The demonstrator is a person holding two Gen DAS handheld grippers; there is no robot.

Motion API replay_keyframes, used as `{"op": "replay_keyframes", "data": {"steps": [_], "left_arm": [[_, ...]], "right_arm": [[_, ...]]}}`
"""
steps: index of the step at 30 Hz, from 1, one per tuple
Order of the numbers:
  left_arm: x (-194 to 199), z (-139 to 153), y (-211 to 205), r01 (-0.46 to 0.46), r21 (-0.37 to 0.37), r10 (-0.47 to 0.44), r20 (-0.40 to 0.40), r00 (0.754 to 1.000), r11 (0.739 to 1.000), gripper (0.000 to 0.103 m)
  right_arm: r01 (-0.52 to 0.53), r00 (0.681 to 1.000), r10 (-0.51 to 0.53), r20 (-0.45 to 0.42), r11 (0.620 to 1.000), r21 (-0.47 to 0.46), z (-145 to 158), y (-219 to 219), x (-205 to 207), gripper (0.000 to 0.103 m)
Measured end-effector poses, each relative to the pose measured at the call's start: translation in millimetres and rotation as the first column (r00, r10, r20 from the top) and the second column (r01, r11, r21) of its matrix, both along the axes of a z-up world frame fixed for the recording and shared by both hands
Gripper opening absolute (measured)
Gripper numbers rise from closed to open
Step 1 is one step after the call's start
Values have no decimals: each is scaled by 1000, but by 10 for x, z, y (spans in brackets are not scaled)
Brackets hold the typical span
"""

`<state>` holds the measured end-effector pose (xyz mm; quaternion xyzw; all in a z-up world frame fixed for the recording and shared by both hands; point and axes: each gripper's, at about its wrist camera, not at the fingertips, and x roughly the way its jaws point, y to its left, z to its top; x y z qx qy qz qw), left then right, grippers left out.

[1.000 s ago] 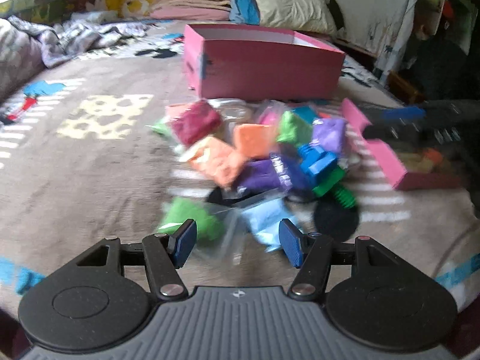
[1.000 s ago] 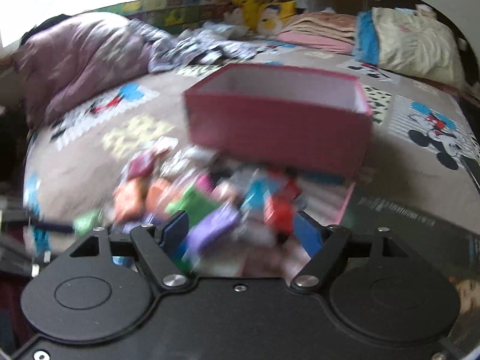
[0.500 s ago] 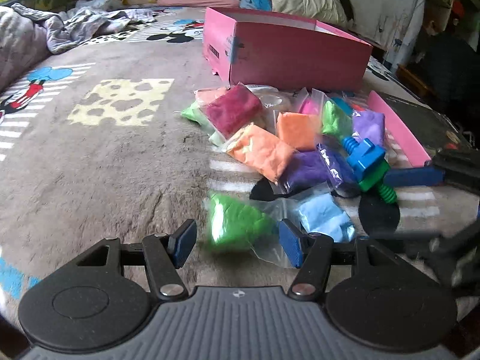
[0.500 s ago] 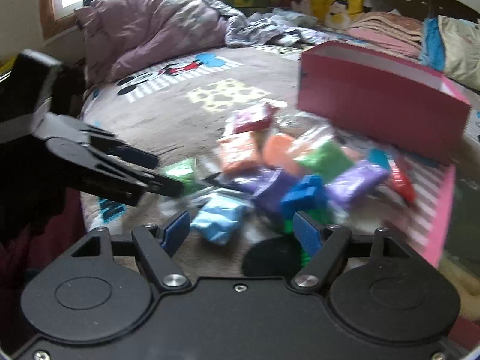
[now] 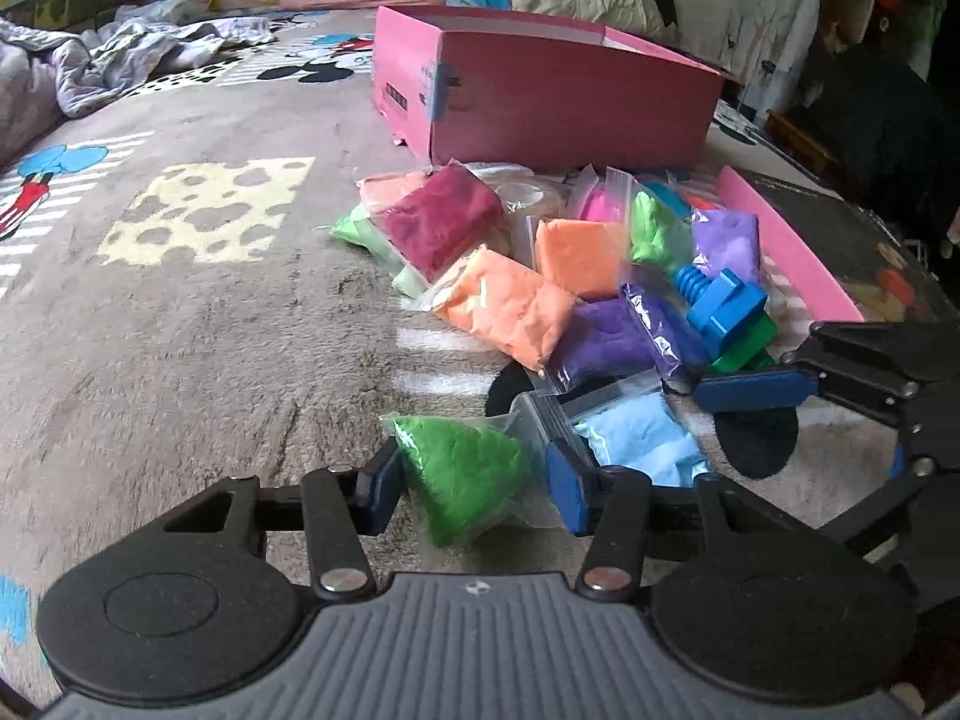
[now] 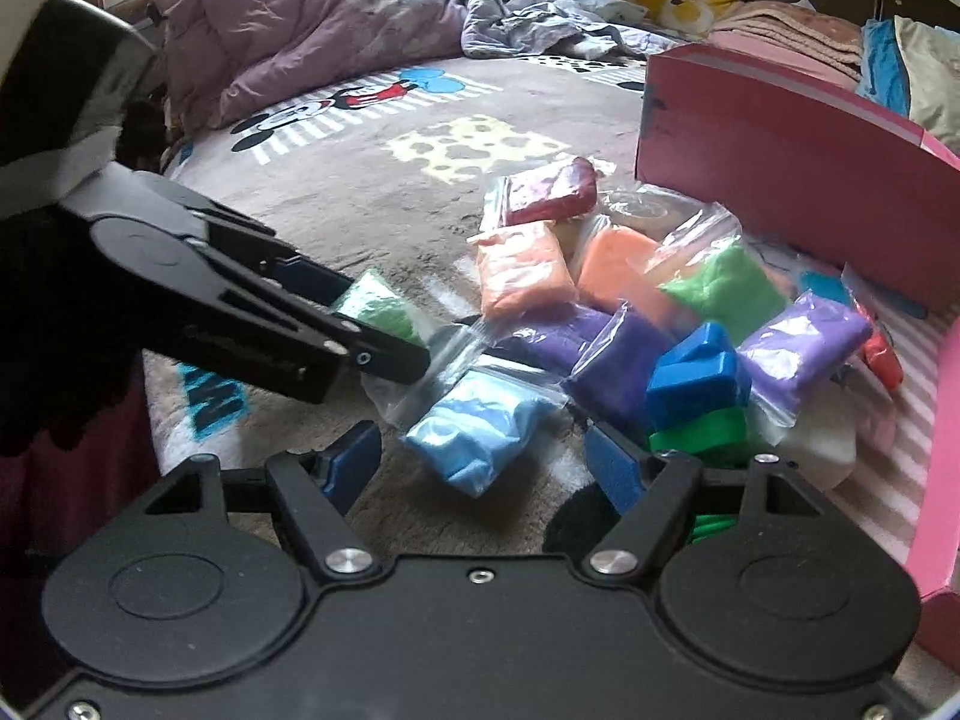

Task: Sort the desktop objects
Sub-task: 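Grasp the green clay bag with left while right grasps the light blue clay bag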

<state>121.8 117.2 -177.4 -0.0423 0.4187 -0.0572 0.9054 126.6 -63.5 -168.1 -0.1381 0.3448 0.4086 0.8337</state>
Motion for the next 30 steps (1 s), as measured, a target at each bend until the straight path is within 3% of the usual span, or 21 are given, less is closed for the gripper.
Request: {"op": "replay_keyframes", "data": {"steps": [10, 13, 15, 17, 20, 22, 23, 26, 28, 30], "left_arm": [[-98, 138, 78, -62, -24, 62, 33, 998, 998, 49], [-119, 186, 102, -75, -29, 76, 42, 996, 997, 49], [-131, 203, 107, -76, -32, 78, 45, 996, 997, 49], [-142, 213, 107, -77, -38, 79, 46, 996, 996, 49], [-154, 209, 92, -71, -60, 74, 43, 996, 996, 49], [-150, 175, 75, -71, -72, 74, 31, 997, 995, 49], [-142, 145, 67, -72, -80, 74, 20, 997, 994, 49], [-117, 58, 32, -58, -92, 56, -23, 998, 994, 49], [-113, 19, -10, -37, -75, 34, -43, 998, 996, 60], [-127, 7, -26, -35, -54, 32, -50, 998, 998, 64]], "right_arm": [[21, 1000, -21, -5, 1000, 4, -68, 80, 28, 74], [22, 1000, -21, -12, 1000, 2, -58, 52, 49, 63], [6, 1000, -6, -20, 1000, -10, -25, -24, 66, 51], [-7, 1000, 6, -23, 999, -34, 5, -124, 76, 48], [-1, 999, -1, -34, 998, -55, 42, -289, 85, 48], [-3, 1000, 2, -22, 999, -51, 71, -326, 69, 54], [-6, 1000, 6, -5, 999, -50, 83, -318, 56, 61], [-47, 998, 50, 42, 997, -66, 76, -188, 18, 63], [-79, 994, 85, 72, 993, -83, 47, -84, 3, 63], [-108, 989, 117, 90, 989, -104, -4, 10, 16, 63]]}}
